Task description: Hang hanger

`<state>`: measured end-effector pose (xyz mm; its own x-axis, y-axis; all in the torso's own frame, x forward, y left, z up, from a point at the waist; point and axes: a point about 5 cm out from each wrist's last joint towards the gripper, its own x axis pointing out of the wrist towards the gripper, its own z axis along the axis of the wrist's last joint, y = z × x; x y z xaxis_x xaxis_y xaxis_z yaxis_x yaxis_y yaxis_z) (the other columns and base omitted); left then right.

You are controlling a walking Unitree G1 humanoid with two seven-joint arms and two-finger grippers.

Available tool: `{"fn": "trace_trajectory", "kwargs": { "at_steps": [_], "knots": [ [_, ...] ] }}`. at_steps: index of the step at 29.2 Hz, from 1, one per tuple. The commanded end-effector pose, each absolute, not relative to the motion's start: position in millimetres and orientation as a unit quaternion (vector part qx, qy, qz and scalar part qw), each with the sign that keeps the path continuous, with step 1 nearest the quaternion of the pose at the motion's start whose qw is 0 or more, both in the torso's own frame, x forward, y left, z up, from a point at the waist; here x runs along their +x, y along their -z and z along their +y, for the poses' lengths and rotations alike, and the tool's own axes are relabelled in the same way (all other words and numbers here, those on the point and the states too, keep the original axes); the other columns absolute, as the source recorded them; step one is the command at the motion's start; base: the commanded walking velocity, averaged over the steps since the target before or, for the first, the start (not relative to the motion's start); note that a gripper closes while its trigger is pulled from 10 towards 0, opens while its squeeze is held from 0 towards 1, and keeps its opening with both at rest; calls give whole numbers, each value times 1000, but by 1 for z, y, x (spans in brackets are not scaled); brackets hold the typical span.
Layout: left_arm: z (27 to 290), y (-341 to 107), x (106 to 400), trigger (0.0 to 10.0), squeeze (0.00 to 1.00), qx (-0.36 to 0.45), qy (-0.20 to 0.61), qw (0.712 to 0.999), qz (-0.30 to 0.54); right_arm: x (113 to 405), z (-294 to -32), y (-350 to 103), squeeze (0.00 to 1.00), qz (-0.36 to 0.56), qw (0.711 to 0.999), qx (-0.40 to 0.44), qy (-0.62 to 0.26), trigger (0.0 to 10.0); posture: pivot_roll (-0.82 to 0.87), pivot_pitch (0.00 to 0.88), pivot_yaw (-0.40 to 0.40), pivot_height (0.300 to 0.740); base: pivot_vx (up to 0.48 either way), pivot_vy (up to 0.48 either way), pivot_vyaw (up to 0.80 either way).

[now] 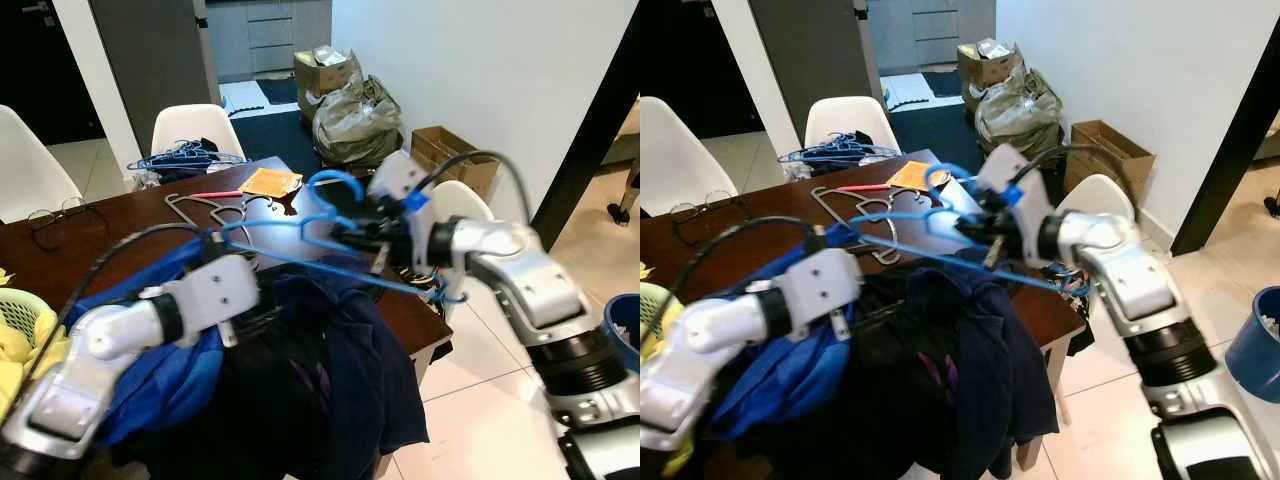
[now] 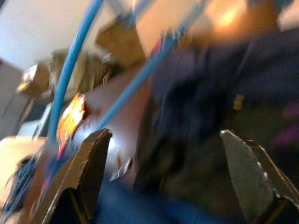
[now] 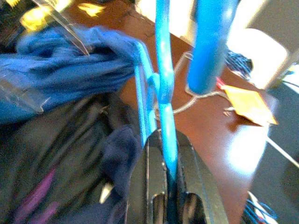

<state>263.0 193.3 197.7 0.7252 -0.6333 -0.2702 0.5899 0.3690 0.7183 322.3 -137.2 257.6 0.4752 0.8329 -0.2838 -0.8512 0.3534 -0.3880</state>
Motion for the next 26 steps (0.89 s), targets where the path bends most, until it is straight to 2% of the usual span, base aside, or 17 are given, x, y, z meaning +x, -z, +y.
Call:
{"fn": "trace_trajectory", "kwargs": {
  "at_steps": [1, 2, 3, 4, 6, 8, 10, 12, 16, 18, 19, 21, 23, 24, 25, 26],
  "knots": [
    [210, -192, 264, 10000, 1000, 446, 351, 823, 18, 317, -134, -257, 0, 16, 804, -260, -535, 0, 51, 0, -4, 740, 0, 0, 0],
    [230, -183, 261, 10000, 1000, 483, 336, 805, 74, 309, -136, -254, 0, 29, 780, -273, -563, 0, 51, 0, -4, 740, 0, 0, 0],
    [230, -183, 261, 10000, 1000, 483, 336, 805, 74, 309, -136, -254, 0, 29, 780, -273, -563, 0, 51, 0, -4, 740, 0, 0, 0],
    [242, -180, 255, 10000, 1000, 492, 323, 802, 100, 301, -139, -250, 0, 48, 755, -285, -589, 0, 52, 0, -6, 740, 0, 0, 0],
    [242, -180, 255, 10000, 1000, 492, 323, 802, 100, 301, -139, -250, 0, 48, 755, -285, -589, 0, 52, 0, -6, 740, 0, 0, 0],
    [246, -183, 251, 10000, 1000, 484, 300, 816, 97, 289, -148, -243, 0, 85, 716, -297, -626, 0, 53, 0, -12, 740, 0, 0, 0],
    [246, -183, 251, 10000, 1000, 484, 300, 816, 97, 289, -148, -243, 0, 85, 716, -297, -626, 0, 53, 0, -12, 740, 0, 0, 0],
    [248, -188, 250, 10000, 1000, 485, 283, 823, 88, 286, -159, -239, 0, 113, 696, -314, -635, 0, 50, 0, -22, 740, 0, 0, 0],
    [250, -191, 250, 10000, 1000, 489, 275, 823, 88, 287, -166, -238, 0, 125, 690, -326, -634, 0, 50, 0, -22, 740, 0, 0, 0],
    [255, -195, 250, 10000, 1000, 502, 261, 820, 87, 284, -177, -239, 0, 150, 671, -340, -641, 0, 46, 0, -23, 740, 0, 0, 0],
    [255, -195, 250, 10000, 1000, 502, 261, 820, 87, 284, -177, -239, 0, 150, 671, -340, -641, 0, 46, 0, -23, 740, 0, 0, 0],
    [244, -207, 250, 10000, 1000, 476, 271, 835, 50, 276, -178, -236, 0, 162, 648, -338, -663, 0, 46, 0, -25, 740, 0, 0, 0],
    [244, -207, 250, 10000, 1000, 476, 271, 835, 50, 276, -178, -236, 0, 162, 648, -338, -663, 0, 46, 0, -25, 740, 0, 0, 0],
    [233, -215, 250, 10000, 1000, 445, 288, 848, 22, 275, -176, -235, 0, 162, 643, -334, -670, 0, 48, 0, -23, 740, 0, 0, 0],
    [219, -226, 247, 10000, 294, 407, 317, 857, -16, 274, -175, -234, 0, 160, 643, -329, -673, 0, 50, 0, -20, 740, 0, 0, 0],
    [219, -226, 247, 10000, 294, 407, 317, 857, -16, 274, -175, -234, 0, 160, 643, -329, -673, 0, 50, 0, -20, 740, 0, 0, 0]
  ]
}}
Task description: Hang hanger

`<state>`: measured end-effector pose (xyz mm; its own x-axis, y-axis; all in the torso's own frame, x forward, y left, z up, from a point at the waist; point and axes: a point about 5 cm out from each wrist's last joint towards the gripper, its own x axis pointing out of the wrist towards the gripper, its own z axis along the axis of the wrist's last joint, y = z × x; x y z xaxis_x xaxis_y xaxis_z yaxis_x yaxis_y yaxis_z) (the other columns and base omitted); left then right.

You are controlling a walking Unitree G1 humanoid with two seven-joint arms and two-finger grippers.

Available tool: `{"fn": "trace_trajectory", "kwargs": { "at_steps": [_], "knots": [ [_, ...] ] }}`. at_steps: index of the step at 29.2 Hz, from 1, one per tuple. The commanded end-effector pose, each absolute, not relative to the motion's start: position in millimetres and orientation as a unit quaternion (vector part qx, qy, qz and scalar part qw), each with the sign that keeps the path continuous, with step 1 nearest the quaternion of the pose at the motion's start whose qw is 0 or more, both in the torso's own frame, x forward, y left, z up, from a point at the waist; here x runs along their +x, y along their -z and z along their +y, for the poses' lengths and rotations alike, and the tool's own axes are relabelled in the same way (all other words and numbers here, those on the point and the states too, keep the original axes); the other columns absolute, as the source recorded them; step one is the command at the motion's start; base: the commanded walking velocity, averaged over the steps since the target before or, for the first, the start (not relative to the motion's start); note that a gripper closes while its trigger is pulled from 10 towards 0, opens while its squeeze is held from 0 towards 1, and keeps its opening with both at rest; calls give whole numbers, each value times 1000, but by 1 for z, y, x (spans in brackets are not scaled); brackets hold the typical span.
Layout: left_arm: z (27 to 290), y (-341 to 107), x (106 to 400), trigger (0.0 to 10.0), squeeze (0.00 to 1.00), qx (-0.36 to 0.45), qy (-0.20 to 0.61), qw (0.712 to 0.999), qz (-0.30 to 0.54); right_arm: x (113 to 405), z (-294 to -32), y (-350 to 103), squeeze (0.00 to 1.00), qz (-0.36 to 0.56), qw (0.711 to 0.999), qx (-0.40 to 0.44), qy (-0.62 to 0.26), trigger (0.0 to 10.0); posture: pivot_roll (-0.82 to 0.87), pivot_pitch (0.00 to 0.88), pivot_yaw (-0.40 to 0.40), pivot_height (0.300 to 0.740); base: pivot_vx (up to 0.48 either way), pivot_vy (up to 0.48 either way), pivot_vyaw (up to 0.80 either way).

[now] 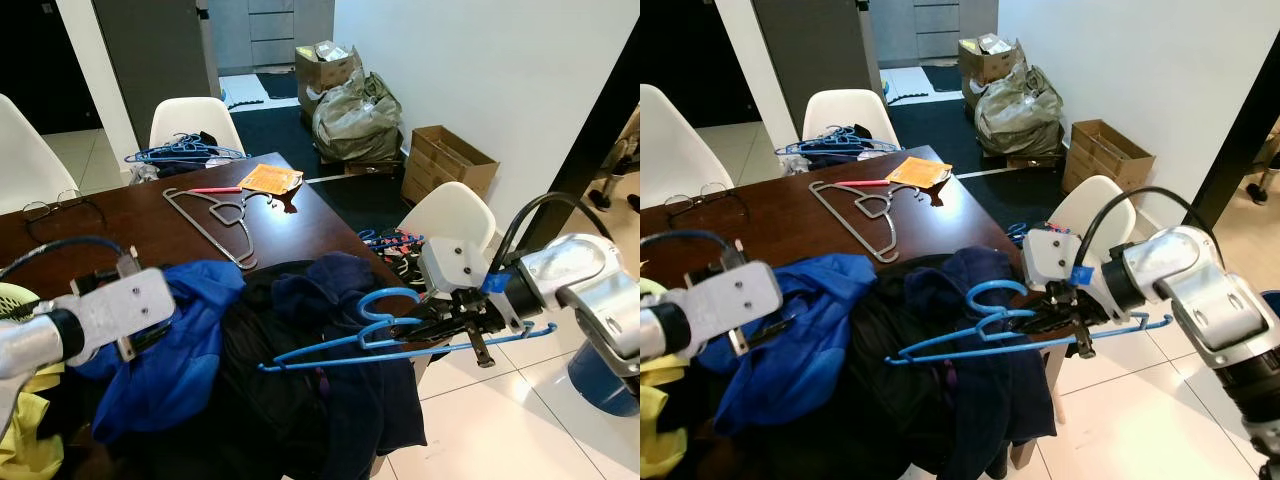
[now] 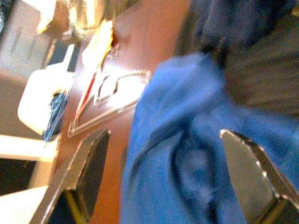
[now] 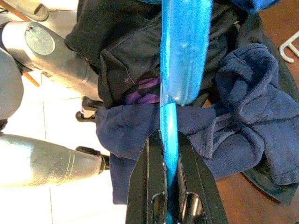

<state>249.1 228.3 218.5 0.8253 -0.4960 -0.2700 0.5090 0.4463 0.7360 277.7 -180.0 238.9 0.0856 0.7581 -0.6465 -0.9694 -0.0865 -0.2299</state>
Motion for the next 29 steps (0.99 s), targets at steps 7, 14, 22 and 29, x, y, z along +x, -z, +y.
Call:
{"fn": "trace_trajectory", "kwargs": {
  "at_steps": [7, 14, 22, 29],
  "knots": [
    [220, -237, 244, 10000, 0, 365, 310, 877, -48, 273, -173, -249, 0, 109, 660, -252, -699, 0, 68, 0, -17, 740, 0, 0, 0],
    [245, -231, 248, 10000, 0, 342, 221, 912, -47, 284, -180, -279, 0, -2, 707, -145, -693, 0, 66, 0, -21, 740, 0, 0, 0],
    [320, -246, 247, 10000, 0, 229, -160, 957, -84, 348, -195, -256, 0, 7, 887, -140, -441, 0, 75, 0, -20, 740, 0, 0, 0],
    [349, -227, 215, 10000, 0, 208, -339, 917, -33, 355, -174, -252, 0, -33, 914, -80, -396, 10000, 96, 0, -24, 740, 0, 0, 0]
  ]
}}
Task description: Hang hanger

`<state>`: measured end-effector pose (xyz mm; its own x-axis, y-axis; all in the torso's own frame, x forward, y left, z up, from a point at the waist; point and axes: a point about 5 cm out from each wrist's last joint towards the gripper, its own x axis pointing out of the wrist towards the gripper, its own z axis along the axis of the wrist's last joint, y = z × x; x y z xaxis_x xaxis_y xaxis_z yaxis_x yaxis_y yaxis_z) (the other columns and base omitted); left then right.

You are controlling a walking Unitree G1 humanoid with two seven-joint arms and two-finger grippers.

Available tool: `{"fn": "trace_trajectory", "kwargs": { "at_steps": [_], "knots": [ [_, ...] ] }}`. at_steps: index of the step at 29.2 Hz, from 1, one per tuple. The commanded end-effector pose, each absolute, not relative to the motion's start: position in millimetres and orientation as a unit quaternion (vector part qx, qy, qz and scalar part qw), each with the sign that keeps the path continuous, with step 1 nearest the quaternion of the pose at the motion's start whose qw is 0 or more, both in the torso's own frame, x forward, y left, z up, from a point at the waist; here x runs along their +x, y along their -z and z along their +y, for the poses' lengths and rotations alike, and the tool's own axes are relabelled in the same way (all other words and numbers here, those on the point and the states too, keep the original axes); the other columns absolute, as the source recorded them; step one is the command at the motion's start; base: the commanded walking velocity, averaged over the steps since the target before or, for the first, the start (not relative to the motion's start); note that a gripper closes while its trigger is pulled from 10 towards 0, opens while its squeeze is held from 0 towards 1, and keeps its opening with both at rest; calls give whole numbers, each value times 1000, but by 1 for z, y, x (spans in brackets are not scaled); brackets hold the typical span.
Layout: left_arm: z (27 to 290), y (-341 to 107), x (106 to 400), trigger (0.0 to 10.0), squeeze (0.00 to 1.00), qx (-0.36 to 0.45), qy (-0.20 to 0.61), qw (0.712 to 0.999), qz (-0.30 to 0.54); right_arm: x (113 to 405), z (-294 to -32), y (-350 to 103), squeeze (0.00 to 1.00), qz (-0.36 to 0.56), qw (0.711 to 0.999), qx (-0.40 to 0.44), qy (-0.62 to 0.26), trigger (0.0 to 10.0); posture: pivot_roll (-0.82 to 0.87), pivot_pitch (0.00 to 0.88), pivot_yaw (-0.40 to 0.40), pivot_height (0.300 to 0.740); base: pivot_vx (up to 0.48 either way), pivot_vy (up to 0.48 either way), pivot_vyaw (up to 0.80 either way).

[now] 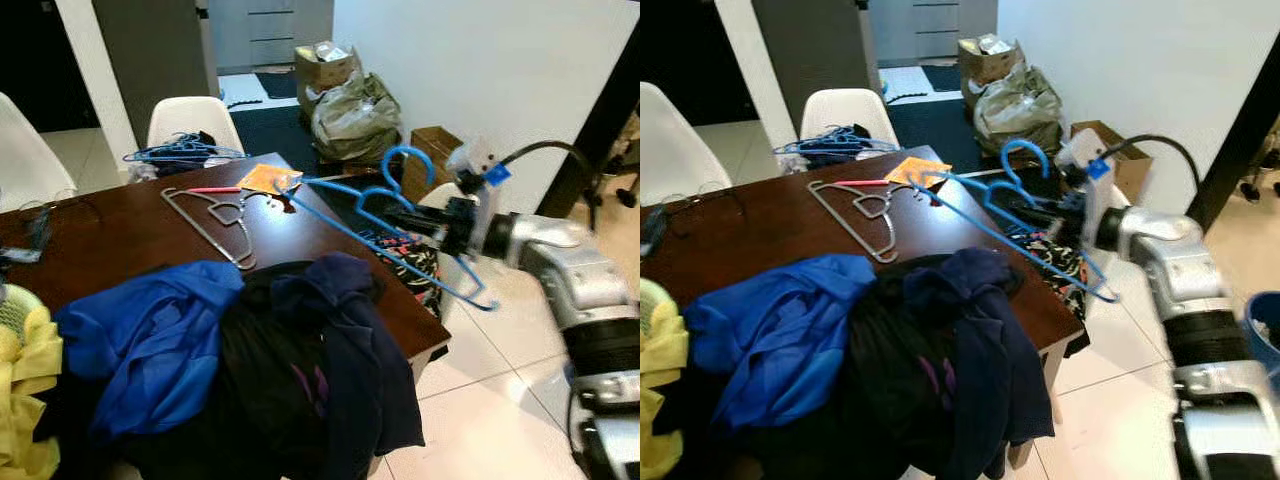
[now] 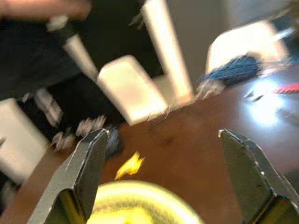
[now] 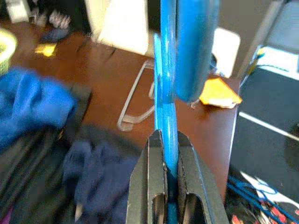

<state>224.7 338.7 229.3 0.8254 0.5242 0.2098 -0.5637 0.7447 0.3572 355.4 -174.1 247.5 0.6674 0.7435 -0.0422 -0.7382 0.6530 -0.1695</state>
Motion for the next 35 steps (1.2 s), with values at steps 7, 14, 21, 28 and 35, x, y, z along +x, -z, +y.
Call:
{"fn": "trace_trajectory", "kwargs": {
  "at_steps": [7, 14, 21, 28, 35],
  "knots": [
    [331, -210, 217, 10000, 0, 205, -360, 910, -19, 358, -140, -237, 0, -49, 922, -36, -383, 10000, 115, 0, -24, 740, 0, 0, 571],
    [313, -192, 228, 10000, 0, 157, -343, 926, -4, 357, -129, -237, 0, -59, 920, -23, -386, 10000, 112, 0, -23, 740, 0, 0, 800],
    [298, -182, 248, 10000, 0, 65, -259, 964, -5, 355, -121, -235, 0, -60, 919, -29, -388, 10000, 105, 0, -25, 740, 0, 0, 331],
    [298, -188, 262, 10000, 0, 46, -245, 968, -20, 353, -115, -231, 0, -53, 918, -46, -390, 10000, 98, 0, -21, 740, 0, 0, 0],
    [293, -176, 268, 10000, 0, 29, -282, 959, 4, 349, -116, -217, 0, -29, 921, -87, -378, 10000, 72, 0, -13, 740, 0, 0, 0]
  ]
}}
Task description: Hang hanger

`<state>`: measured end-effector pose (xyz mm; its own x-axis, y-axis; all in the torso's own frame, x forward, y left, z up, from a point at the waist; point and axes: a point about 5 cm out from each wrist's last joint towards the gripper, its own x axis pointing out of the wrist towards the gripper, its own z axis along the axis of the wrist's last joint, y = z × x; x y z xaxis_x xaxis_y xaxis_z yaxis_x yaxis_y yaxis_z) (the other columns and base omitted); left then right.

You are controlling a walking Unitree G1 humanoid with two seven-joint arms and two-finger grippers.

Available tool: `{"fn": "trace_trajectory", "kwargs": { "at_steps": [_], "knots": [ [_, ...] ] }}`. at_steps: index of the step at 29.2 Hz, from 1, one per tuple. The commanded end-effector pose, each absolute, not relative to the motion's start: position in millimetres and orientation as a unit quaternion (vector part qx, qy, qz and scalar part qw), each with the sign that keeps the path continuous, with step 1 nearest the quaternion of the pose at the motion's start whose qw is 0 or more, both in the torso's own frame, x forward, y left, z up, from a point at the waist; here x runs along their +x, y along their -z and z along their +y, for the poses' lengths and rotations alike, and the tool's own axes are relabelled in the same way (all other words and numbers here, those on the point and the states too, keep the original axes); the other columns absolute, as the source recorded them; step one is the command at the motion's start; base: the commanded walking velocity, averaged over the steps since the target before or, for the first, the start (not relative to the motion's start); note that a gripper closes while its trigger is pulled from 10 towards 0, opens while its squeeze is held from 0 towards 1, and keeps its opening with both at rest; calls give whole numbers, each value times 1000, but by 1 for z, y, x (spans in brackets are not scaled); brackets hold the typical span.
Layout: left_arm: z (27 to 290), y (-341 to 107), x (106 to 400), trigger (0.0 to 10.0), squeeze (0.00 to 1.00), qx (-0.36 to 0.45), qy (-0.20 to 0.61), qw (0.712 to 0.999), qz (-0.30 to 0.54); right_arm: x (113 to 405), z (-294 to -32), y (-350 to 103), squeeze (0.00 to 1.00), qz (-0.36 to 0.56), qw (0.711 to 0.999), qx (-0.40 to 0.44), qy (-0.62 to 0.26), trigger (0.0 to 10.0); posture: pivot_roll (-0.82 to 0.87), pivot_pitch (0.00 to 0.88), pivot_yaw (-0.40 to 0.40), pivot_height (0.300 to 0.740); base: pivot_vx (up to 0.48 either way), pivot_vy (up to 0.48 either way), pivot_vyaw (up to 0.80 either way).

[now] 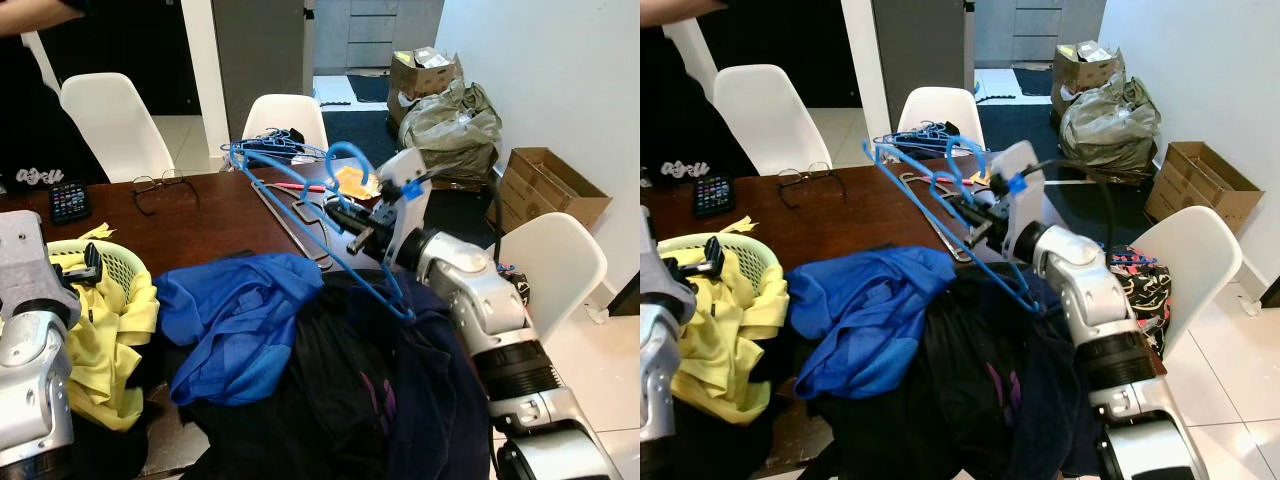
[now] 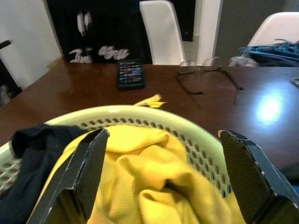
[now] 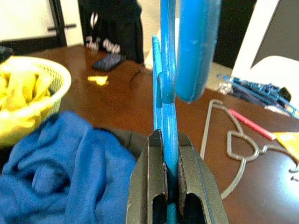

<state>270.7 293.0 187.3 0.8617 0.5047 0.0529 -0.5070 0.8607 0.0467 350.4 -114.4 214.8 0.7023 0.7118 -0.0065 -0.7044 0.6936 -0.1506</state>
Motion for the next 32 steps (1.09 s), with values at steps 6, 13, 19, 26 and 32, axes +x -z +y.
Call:
{"fn": "trace_trajectory", "kwargs": {
  "at_steps": [6, 13, 19, 26, 32],
  "knots": [
    [295, -164, 264, 10000, 0, 26, -300, 953, 36, 351, -123, -213, 0, -16, 926, -107, -361, 10000, 69, 0, -17, 740, 0, 0, 0],
    [301, -145, 258, 10000, 0, -13, -326, 940, 99, 354, -126, -212, 0, -8, 928, -134, -349, 10000, 69, 0, -26, 740, 0, 0, 0],
    [302, -125, 254, 0, 0, -55, -333, 931, 140, 353, -125, -210, 0, -9, 928, -138, -346, 10000, 103, 0, -49, 740, 0, 0, 0],
    [301, -133, 255, 0, 0, -83, -356, 924, 115, 359, -117, -213, 0, -9, 922, -143, -360, 10000, 132, 0, -110, 740, 0, 0, 0],
    [302, -161, 253, 0, 0, -77, -361, 928, 41, 363, -111, -220, 0, -18, 918, -148, -367, 10000, 130, 0, -109, 740, 0, 0, 0]
  ]
}}
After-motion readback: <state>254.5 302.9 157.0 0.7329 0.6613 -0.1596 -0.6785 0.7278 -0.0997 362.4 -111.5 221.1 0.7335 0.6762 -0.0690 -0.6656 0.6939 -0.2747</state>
